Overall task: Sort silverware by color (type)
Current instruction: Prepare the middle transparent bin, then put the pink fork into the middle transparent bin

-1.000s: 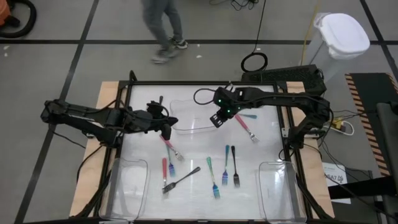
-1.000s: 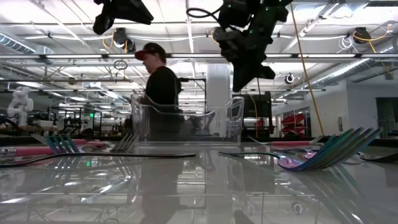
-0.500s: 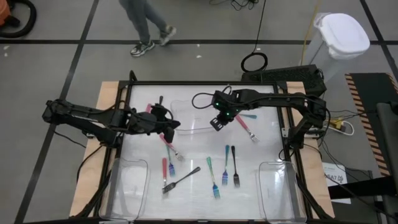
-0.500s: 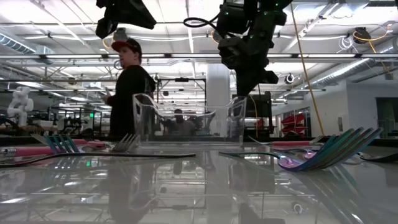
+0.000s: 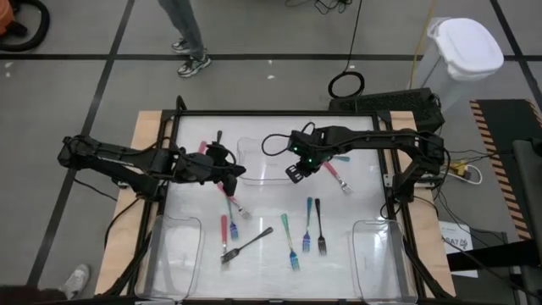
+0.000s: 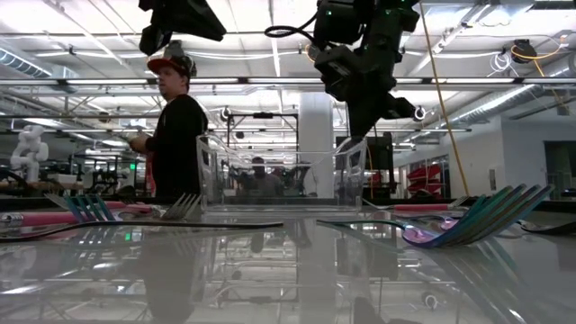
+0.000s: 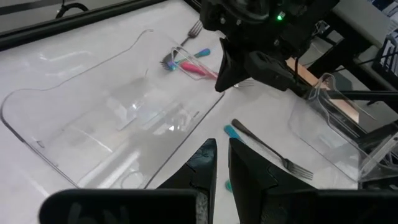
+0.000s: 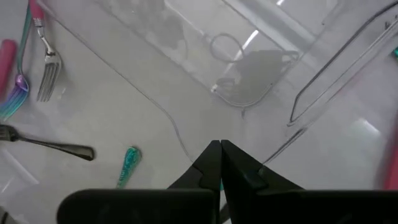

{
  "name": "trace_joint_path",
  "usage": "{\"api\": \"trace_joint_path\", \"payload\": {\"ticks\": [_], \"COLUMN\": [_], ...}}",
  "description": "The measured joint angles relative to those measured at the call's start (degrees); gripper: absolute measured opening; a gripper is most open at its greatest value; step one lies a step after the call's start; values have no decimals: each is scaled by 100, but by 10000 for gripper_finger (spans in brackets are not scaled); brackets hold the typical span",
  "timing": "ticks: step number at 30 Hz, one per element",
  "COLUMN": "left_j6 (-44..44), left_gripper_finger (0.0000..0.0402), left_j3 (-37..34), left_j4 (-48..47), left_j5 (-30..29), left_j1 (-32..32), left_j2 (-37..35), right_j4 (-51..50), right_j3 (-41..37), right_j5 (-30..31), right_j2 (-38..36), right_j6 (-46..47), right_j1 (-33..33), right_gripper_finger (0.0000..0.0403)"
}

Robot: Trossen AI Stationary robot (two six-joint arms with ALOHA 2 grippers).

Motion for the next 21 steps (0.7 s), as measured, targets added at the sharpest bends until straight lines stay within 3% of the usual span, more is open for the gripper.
{"api": "trace_joint_path", "payload": {"ticks": [10,21], "left_j6": [24,13], "left_gripper_finger": [42,42], "left_j3": [0,0], "left_j4": [2,0], "left_j5": [194,283], "left_j1": [0,0], "left_j2": [0,-2], "right_j4": [-903,-2508], "right_j3": [787,819], "right_j5": [103,1119], "right_j2": [-513,-964], "right_j6": [-196,-933], "right_j1": [-215,-326], "right_gripper_finger": [4,4]}}
